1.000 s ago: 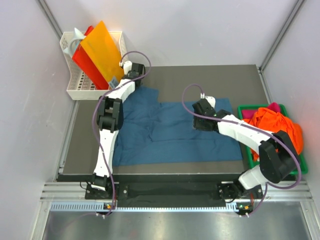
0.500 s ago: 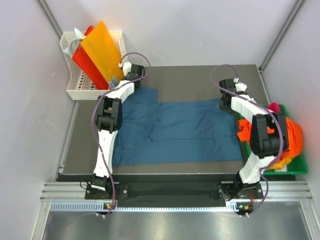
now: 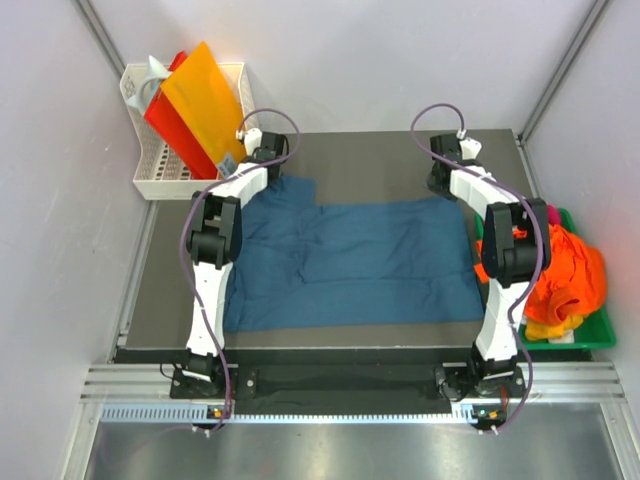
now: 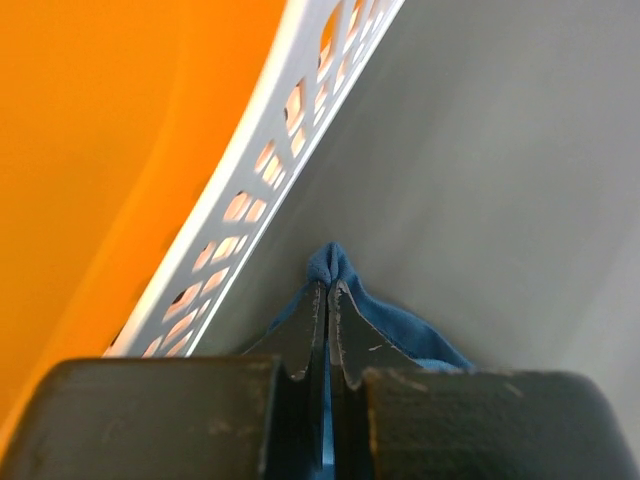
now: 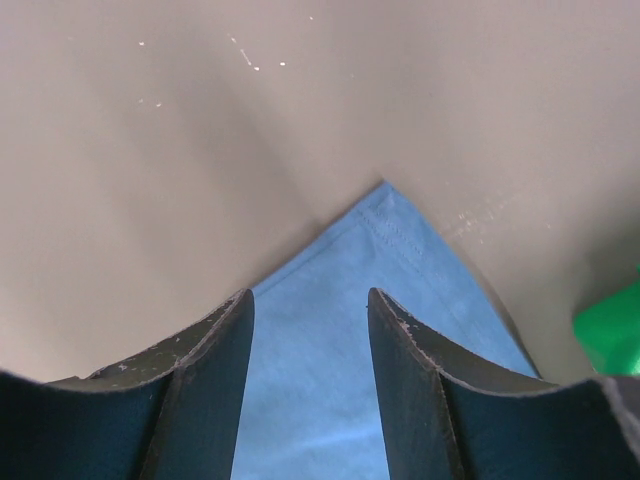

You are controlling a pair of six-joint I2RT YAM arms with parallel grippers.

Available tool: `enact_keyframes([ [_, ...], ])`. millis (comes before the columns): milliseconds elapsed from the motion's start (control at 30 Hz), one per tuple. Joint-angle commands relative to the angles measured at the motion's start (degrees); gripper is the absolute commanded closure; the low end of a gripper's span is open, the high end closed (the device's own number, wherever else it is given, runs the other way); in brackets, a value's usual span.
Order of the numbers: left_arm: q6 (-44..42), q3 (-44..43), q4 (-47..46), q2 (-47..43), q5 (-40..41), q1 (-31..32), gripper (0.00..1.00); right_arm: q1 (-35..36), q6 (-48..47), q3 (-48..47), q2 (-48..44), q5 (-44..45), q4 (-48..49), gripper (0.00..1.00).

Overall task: Fold and stack the t-shirts
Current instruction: Grap the side of the flattened tshirt furthest away from the robot with both arms

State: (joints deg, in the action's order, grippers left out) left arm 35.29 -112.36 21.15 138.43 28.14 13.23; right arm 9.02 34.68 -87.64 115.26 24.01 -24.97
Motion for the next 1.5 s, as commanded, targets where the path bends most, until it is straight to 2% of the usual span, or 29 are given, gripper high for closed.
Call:
enact_keyframes([
  [0, -0.13, 2.75, 5.04, -2.46, -0.28, 0.21, 1.0, -1.54, -1.19, -3.59, 2.86, 1.39, 1.07, 0.5],
  [533, -0.31, 4.43, 5.22, -3.52, 0.69, 0.3, 1.0, -4.53, -2.33, -8.87, 7.96, 0.42, -0.69, 0.5],
  [900, -0.4, 4.08, 5.4, -3.34, 0.86, 0.3, 1.0, -4.71, 0.04, -5.35, 8.4, -1.07, -2.18, 0.5],
  [1267, -0.4, 4.07, 5.66, -3.34, 0.95, 0.3, 1.0, -4.97, 2.85, -8.07, 11.65, -2.91, -7.54, 0.51],
  [1333, -0.4, 4.07, 5.75, -3.43, 0.95, 0.3, 1.0, -4.97, 2.94, -8.43, 12.0, -3.09, -8.07, 0.55],
  [1367, -0.4, 4.07, 5.75, -3.43, 0.95, 0.3, 1.0, -4.97, 2.94, -8.43, 12.0, -3.09, -8.42, 0.59],
  [1400, -0.31, 4.16, 5.66, -3.43, 0.95, 0.3, 1.0, -5.06, 3.03, -8.34, 11.92, -3.09, -8.6, 0.68],
  [1467, -0.31, 4.25, 5.66, -3.43, 0.95, 0.3, 1.0, -5.06, 3.2, -8.08, 11.92, -3.09, -8.78, 0.76],
])
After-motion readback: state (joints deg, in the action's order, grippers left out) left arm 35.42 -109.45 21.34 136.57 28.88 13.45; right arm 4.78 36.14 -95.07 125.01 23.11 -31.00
